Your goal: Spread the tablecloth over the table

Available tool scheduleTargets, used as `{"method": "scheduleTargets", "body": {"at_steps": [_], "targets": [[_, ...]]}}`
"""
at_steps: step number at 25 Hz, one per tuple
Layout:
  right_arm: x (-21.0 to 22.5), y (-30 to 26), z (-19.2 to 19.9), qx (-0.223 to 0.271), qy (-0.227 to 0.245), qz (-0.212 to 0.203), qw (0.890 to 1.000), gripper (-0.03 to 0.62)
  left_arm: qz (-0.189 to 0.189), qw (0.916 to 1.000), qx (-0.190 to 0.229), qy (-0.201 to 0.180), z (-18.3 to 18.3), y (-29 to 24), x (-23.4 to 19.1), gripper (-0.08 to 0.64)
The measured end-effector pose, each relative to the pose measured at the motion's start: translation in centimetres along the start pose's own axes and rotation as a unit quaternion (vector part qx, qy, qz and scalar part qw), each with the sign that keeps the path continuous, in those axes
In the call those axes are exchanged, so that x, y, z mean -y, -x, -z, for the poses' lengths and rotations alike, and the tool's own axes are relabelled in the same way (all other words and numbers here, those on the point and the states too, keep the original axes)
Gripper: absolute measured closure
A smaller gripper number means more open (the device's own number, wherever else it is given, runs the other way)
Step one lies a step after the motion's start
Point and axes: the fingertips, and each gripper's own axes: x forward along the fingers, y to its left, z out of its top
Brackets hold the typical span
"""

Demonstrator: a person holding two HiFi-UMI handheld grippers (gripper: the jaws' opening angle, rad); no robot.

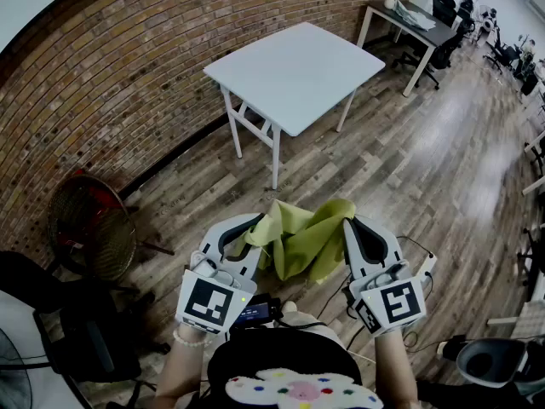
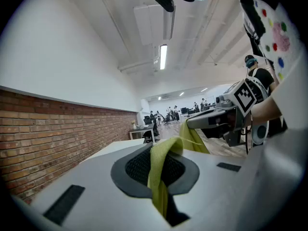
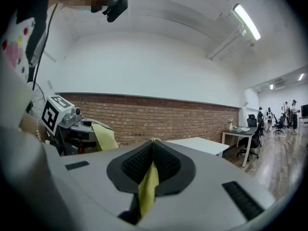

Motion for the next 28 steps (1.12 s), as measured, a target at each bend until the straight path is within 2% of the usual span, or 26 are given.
{"method": "scheduleTargets", "body": {"at_steps": [12, 15, 24, 28], "targets": [[0.1, -0.1, 0.6, -0.001, -0.008, -0.003, 1.000, 0.558, -0.006, 0.9999, 0.008, 0.010, 0.0, -0.3, -0.1, 0.545], [0.5, -0.6, 0.5, 0.000, -0.002, -0.008, 1.000, 0.558, -0.003, 1.0000, 0.004, -0.005, 0.1, -0.8, -0.5, 0.545], [3.3, -4.2, -0.9, 0.007, 0.016, -0.012, 1.000, 0.558, -0.014, 0.9998, 0.014, -0.009, -0.9, -3.9, -4.4, 0.545], [4.5, -6.1, -2.1, 0.010, 0.021, -0.003, 1.000, 0.558, -0.025, 0.9987, 0.024, -0.038, -2.1, -5.5, -6.3, 0.545]]}}
